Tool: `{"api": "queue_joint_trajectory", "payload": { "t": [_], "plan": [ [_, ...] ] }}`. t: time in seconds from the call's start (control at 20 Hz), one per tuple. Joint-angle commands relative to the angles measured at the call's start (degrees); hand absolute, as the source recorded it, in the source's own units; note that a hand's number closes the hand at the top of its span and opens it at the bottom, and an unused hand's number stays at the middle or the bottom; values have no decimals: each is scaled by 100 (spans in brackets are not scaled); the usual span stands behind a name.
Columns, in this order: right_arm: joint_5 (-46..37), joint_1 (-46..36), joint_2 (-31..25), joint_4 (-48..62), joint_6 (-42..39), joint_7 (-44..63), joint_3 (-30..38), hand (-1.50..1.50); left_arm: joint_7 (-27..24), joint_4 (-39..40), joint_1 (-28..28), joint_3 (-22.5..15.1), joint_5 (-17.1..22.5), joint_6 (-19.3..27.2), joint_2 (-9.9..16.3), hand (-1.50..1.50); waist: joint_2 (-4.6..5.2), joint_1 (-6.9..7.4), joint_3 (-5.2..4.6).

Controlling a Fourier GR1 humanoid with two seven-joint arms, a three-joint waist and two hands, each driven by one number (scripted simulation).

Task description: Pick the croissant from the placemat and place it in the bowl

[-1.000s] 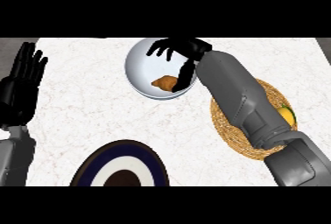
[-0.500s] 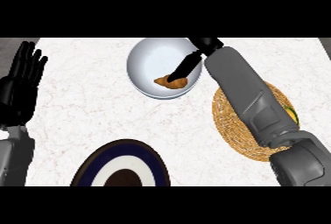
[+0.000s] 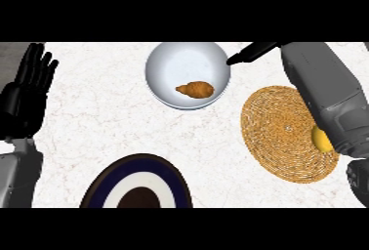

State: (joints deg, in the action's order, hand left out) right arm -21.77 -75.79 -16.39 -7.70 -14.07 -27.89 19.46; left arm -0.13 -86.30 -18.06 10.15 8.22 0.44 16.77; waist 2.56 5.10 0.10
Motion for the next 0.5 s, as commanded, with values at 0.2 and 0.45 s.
{"api": "queue_joint_trajectory", "payload": {
  "t": [0.2, 0.45],
  "plan": [
    [275, 425, -1061, 84, -829, -423, 330, -150, 60, -77, -148, -96, -33, 46, -74, 0, 139, 145, 27],
    [299, 474, -1340, 132, -1255, -485, 367, -150, -25, 94, -226, -159, -96, 9, -93, 0, 173, 181, 25]
  ]
}}
